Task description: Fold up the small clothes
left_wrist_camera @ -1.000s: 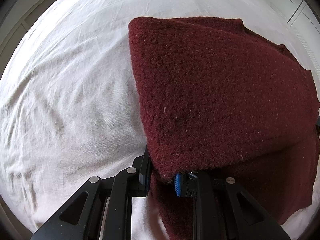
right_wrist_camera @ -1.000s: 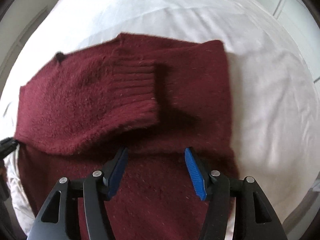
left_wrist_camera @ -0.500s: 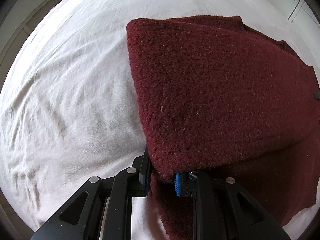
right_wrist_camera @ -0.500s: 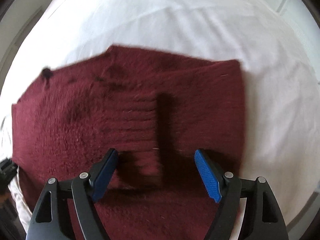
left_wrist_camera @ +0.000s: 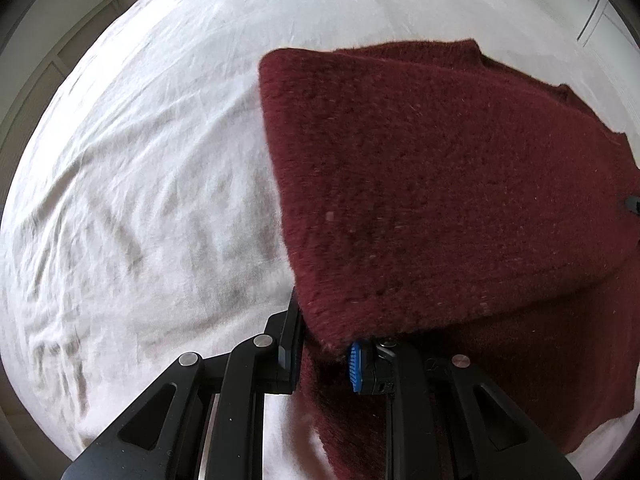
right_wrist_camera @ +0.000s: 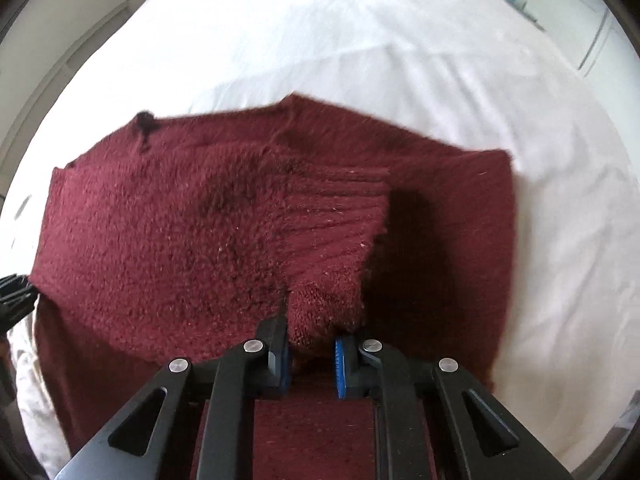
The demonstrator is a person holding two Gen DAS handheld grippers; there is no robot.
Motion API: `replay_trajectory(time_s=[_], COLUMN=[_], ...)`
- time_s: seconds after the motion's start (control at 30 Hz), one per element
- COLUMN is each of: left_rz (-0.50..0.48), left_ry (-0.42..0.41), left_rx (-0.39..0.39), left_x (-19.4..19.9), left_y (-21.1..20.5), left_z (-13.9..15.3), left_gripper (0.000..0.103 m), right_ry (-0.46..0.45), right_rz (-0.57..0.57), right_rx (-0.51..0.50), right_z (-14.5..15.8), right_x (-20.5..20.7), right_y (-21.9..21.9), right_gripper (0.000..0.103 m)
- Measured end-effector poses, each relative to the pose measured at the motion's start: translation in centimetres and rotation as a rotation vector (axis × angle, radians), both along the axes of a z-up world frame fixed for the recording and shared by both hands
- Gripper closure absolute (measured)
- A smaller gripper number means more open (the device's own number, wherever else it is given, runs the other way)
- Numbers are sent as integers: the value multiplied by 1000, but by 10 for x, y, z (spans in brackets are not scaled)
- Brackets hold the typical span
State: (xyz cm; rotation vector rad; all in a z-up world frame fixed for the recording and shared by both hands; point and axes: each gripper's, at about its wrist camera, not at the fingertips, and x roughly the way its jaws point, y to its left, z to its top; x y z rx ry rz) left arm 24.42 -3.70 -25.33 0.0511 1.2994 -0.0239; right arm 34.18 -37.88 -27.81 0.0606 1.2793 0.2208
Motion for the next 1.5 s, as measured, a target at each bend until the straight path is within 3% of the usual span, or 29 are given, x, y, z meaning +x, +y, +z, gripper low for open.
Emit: replay_trajectory(time_s=[0.2, 0.3, 0.37, 0.47, 0.5, 0.53, 0.57, 0.6, 0.67, 0.77, 0.87, 1.07, 1.17, 1.27, 1.37, 1.5], left_rz=[-10, -8, -12, 4, 18, 29, 31, 31, 19, -2, -42, -88, -85, -93, -101, -40], left_ry=[12, 16, 14, 37, 41, 24, 4, -14, -52, -110, -157, -157, -137, -112, -133, -153], left_rx=[17, 30, 36, 30, 25, 13, 7, 4, -4, -24, -41, -46, -28, -10, -23, -38], left_x=[2, 3, 2, 2, 3, 1, 0, -2, -5, -4, 1, 16, 15, 12, 8, 1], left_y=[0, -2, -4, -4, -2, 0, 0, 1, -4, -18, -44, -94, -109, -106, -94, -65], left_z=[-5, -6, -4, -2, 2, 11, 20, 29, 49, 74, 85, 55, 30, 5, -1, -1], left_gripper=[87, 86, 85, 79, 69, 52, 42, 26, 20, 1, 1, 1, 1, 1, 1, 1], right_ry=[19, 15, 10, -10, -26, -37, -56, -75, -109, -136, -163, -253, -251, -207, -179, -141], right_rz=[-3, -33, -51, -78, -88, -91, -92, -89, -68, -43, -10, 80, 96, 70, 27, -29], right_rx=[-17, 9, 4, -8, -3, -2, -4, -6, -6, 6, 5, -81, -120, -112, -75, -26], right_z=[-22, -26, -21, -6, 1, 8, 16, 23, 36, 49, 59, 45, 20, -5, -18, -26], right_x=[-7, -7, -10, -17, -21, -23, -27, -31, -42, -51, -49, -60, -56, -53, -52, -47], right_y=[-2, -4, -13, -28, -30, -30, -29, -29, -20, -4, 12, 54, 65, 57, 37, 7], right_gripper=[86, 77, 53, 40, 39, 31, 21, 21, 20, 14, 0, 0, 0, 0, 0, 0])
